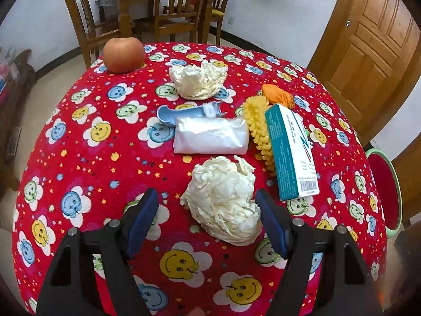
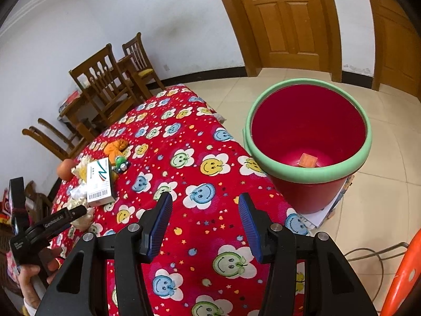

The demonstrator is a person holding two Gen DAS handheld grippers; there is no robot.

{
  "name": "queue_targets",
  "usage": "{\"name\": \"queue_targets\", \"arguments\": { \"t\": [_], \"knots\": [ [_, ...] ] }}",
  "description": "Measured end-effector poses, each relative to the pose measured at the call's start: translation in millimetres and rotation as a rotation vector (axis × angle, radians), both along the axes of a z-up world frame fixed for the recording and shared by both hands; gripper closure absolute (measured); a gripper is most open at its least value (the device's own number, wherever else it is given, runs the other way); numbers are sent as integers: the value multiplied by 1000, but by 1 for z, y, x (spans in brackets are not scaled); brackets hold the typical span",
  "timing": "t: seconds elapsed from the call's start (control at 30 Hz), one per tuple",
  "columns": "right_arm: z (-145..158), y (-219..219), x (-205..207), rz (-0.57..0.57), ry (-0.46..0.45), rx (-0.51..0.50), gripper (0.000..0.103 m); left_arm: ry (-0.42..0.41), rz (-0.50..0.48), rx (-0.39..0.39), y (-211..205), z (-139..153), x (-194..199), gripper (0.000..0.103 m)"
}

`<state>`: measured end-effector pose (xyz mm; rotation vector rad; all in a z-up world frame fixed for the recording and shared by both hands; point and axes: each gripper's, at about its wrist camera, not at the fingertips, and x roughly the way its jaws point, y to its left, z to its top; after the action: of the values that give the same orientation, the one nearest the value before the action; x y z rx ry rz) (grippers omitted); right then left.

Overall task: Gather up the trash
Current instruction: 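Lower the left tool onto the crumpled white paper and close it, then grasp the white medicine box with the right tool while the left tool holds the paper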

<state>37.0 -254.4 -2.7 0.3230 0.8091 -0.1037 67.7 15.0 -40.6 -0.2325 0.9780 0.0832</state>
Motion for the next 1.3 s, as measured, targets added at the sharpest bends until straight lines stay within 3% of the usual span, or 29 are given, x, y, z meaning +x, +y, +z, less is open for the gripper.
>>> {"name": "queue_targets", "arguments": {
  "t": [0.13, 0.2, 0.3, 0.4, 0.63, 0.87, 1.03, 1.3],
  "knots": [
    [0, 3, 2, 8, 6, -4, 49, -6, -15, -37, -1, -2, -2, 31],
    [0, 6, 3, 13, 8, -5, 49, -12, -38, -56, -2, -3, -2, 45],
    [0, 11, 6, 25, 10, -10, 49, -24, -51, -67, -4, -2, -4, 56],
    [2, 17, 9, 43, 8, -19, 49, -35, -65, -70, -4, 0, -7, 60],
    [4, 40, 20, 105, 8, -36, 49, -76, -65, -81, 5, 13, -15, 61],
    [3, 70, 38, 192, 13, -48, 49, -120, -16, -34, 22, 29, -17, 61],
    [-1, 91, 52, 260, 26, -47, 40, -136, 30, 1, 36, 31, -19, 61],
    [-12, 131, 74, 363, 46, -82, 40, -121, 74, 5, 52, 23, -17, 61]
  ]
}}
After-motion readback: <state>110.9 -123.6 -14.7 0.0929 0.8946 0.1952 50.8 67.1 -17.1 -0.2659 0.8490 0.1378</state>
